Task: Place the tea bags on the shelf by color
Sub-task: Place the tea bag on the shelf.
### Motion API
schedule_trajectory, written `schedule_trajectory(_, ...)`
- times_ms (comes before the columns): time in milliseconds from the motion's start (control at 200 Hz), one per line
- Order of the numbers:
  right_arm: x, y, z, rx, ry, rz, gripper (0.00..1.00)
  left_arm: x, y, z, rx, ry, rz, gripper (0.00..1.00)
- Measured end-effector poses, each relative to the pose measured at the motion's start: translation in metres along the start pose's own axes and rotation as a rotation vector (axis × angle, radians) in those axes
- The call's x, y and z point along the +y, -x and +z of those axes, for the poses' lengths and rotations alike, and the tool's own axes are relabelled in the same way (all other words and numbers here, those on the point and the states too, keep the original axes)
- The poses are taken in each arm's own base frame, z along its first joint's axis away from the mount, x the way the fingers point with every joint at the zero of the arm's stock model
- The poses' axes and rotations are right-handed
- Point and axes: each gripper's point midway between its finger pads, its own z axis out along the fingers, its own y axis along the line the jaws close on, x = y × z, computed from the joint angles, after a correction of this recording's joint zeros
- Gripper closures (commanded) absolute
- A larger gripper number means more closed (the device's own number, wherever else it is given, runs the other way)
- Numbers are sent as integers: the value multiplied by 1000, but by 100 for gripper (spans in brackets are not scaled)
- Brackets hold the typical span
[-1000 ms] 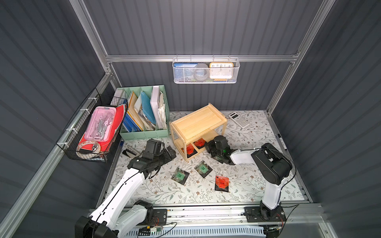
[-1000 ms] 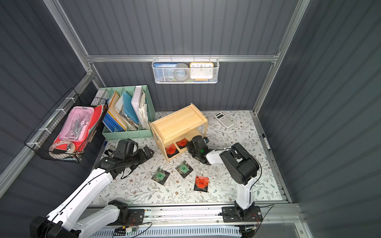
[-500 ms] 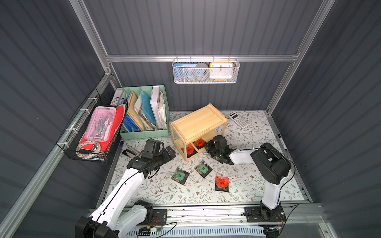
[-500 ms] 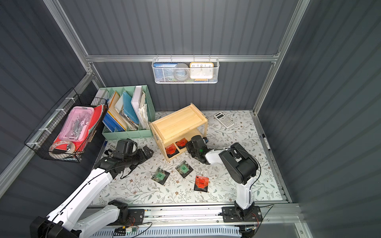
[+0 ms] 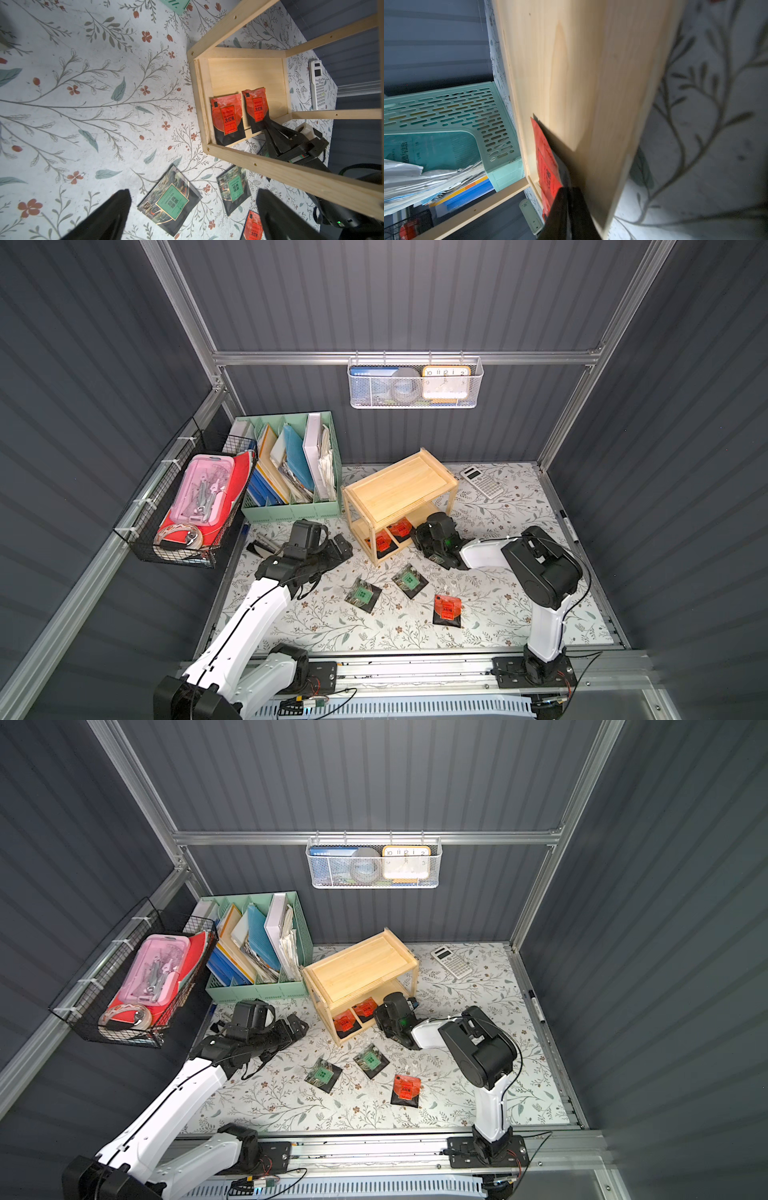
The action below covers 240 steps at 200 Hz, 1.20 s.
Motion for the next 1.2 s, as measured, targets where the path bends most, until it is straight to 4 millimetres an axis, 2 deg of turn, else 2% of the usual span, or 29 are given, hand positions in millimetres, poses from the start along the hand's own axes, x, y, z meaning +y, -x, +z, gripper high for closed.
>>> schedule_trajectory(165, 4, 1, 0, -3, 4, -2, 73, 1, 1, 0, 2, -2, -3, 0)
schedule_trajectory(875, 3, 2, -9, -13, -33, -27, 72, 0, 3, 1, 3, -15, -6, 0)
schedule_trajectory(1200, 16, 3, -22, -20, -19, -52, 69, 0, 4, -1, -4, -20, -9, 0)
